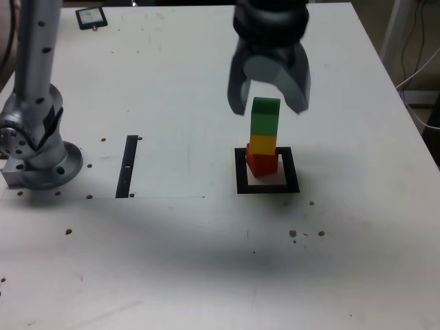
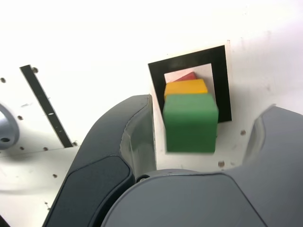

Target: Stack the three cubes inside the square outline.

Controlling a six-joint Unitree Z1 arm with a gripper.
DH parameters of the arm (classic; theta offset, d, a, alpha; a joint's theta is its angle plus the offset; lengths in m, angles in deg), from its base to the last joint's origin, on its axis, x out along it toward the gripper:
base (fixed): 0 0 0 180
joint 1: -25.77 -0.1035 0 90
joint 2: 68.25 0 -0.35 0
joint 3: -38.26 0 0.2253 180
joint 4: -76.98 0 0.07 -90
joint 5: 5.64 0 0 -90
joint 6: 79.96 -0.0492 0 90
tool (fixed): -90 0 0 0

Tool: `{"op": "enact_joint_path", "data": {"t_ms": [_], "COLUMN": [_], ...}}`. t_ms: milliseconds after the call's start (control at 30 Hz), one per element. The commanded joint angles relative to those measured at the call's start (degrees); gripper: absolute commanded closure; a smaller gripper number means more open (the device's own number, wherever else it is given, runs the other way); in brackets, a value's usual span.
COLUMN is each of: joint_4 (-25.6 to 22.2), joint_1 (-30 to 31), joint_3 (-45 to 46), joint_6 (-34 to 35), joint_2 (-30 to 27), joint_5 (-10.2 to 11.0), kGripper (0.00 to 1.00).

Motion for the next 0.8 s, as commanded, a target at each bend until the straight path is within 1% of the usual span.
{"op": "enact_joint_path", "data": {"t_ms": [0,100,167,300,400,533,667,767], "joint_4": [-1.15,-1.97,-1.68,1.05,2.89,4.43,6.74,8.56], "joint_1": [0.66,1.56,2.11,2.91,3.4,3.79,3.84,3.84], "joint_3": [0.82,3.09,5.47,12.65,18.34,26.23,35.14,40.39], "joint_6": [-0.21,-0.04,0.34,1.84,2.92,4.67,8.53,11.36], "joint_2": [-2.74,-6.02,-8.43,-13.88,-17.5,-22.23,-26.87,-28.86], "joint_5": [0.03,-0.31,-0.79,-2.47,-3.28,-3.53,-3.54,-3.57], "kGripper": [0.01,0.01,0.01,0.01,0.01,0.01,0.01,0.01]}}
